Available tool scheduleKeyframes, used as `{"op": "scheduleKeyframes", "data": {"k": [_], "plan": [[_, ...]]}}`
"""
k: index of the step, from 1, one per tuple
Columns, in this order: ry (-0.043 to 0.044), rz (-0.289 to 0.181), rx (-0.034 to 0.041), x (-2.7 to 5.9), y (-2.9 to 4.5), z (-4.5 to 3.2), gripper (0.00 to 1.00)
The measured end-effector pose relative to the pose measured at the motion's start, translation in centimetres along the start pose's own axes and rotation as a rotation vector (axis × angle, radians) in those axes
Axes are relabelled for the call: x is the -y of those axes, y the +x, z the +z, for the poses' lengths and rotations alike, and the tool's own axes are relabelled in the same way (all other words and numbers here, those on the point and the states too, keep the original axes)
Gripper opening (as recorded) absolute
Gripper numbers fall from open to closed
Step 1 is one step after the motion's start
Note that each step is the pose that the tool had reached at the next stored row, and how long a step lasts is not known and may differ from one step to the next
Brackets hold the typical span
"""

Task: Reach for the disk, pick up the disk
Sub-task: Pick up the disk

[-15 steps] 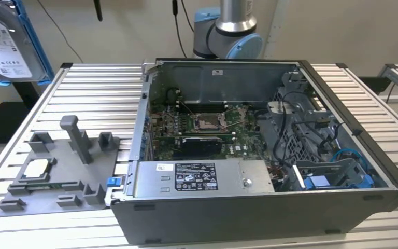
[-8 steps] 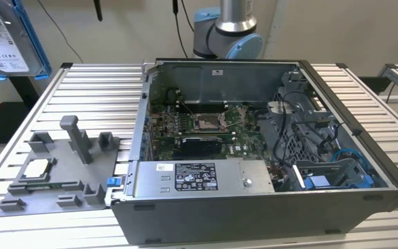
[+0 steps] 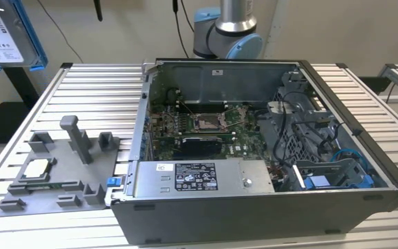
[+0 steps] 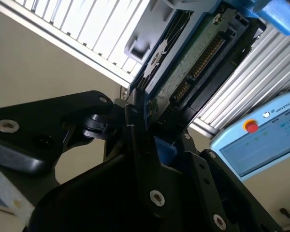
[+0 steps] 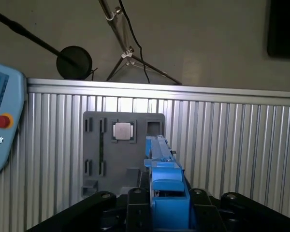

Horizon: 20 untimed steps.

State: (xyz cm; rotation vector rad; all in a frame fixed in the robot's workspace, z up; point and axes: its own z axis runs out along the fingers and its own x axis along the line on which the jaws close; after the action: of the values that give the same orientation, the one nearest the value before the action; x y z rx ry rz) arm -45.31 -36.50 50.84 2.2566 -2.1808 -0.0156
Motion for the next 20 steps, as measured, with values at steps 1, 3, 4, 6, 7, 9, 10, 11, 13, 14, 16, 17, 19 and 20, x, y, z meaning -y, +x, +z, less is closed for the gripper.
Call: {"op": "scheduleKeyframes", "data": {"k": [1,3,4,6,7,9,10,11,13,14,16,17,19,20], "plan": [[0.0000,0.000,0.0000,0.00,0.00,-0.26,0.00],[-0.0001,0.000,-0.0001,-0.01,0.00,-0.79,0.00],[0.0000,0.000,0.0000,-0.01,0.00,-1.05,0.00],[0.0000,0.000,0.0000,-0.01,-0.01,-1.56,0.00],[-0.0002,0.000,-0.0001,-0.01,-0.01,-1.70,0.00],[-0.0002,0.000,-0.0001,-0.01,-0.01,-1.83,0.00],[-0.0001,0.000,0.0000,-0.01,-0.01,-1.84,0.00],[0.0001,0.000,0.0001,-0.02,-0.01,-1.83,0.00],[0.0000,0.000,0.0000,-0.02,-0.01,-1.85,0.00],[0.0000,0.000,0.0000,-0.01,-0.01,-1.85,0.00],[0.0000,0.000,0.0000,-0.02,-0.01,-1.86,0.00],[0.0000,0.000,0.0000,-0.02,-0.01,-1.86,0.00],[0.0000,0.000,0.0000,-0.01,-0.01,-1.86,0.00],[0.0002,0.000,0.0001,0.02,-0.01,-1.86,0.00]]}}
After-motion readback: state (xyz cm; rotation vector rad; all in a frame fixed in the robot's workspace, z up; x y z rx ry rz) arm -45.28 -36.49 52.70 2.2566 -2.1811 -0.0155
